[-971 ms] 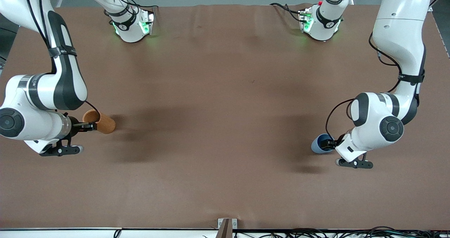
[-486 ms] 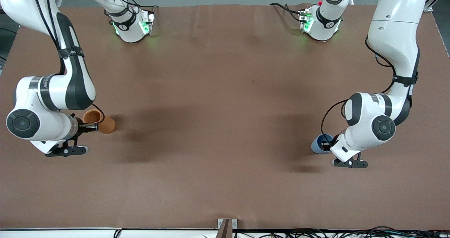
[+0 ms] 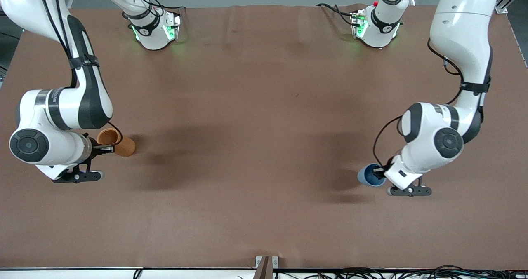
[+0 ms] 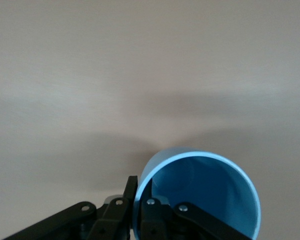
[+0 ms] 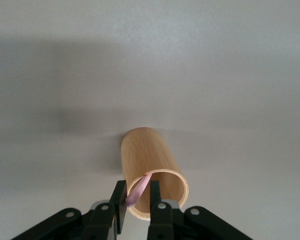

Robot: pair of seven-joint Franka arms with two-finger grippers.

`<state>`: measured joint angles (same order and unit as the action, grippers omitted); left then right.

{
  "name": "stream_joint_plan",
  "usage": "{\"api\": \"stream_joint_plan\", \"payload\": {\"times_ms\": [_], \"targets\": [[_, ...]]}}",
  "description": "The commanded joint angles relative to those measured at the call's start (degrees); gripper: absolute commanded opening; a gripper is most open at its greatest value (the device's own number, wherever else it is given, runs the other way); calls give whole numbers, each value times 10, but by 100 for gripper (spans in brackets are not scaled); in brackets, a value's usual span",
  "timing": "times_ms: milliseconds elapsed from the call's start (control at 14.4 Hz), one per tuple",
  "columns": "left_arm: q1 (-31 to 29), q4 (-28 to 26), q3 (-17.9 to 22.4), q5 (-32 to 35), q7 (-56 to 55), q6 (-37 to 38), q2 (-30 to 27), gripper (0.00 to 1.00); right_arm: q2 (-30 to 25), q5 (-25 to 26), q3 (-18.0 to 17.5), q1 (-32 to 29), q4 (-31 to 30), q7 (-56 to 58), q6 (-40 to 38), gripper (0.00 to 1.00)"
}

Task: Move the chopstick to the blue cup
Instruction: 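Pull the chopstick from the wooden cup while the left gripper moves the blue cup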

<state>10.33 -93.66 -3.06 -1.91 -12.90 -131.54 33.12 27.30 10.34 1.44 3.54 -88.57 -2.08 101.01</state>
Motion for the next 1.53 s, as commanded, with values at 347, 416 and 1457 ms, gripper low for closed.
{"api": "stream_joint_plan", "payload": {"times_ms": [347,416,1457], "targets": [[202,-5,5,2,-333,-2,-22,1,-4,8,-2,-1,-5,-18,-3,9],[216,-6,5,2,-348,-2,-20,1,-4,8,-2,0,-5,-18,-4,8],[266,-21,4,19,-410,-28,29,15,-230,-47,0,-11,0,-10,-90,4]]}}
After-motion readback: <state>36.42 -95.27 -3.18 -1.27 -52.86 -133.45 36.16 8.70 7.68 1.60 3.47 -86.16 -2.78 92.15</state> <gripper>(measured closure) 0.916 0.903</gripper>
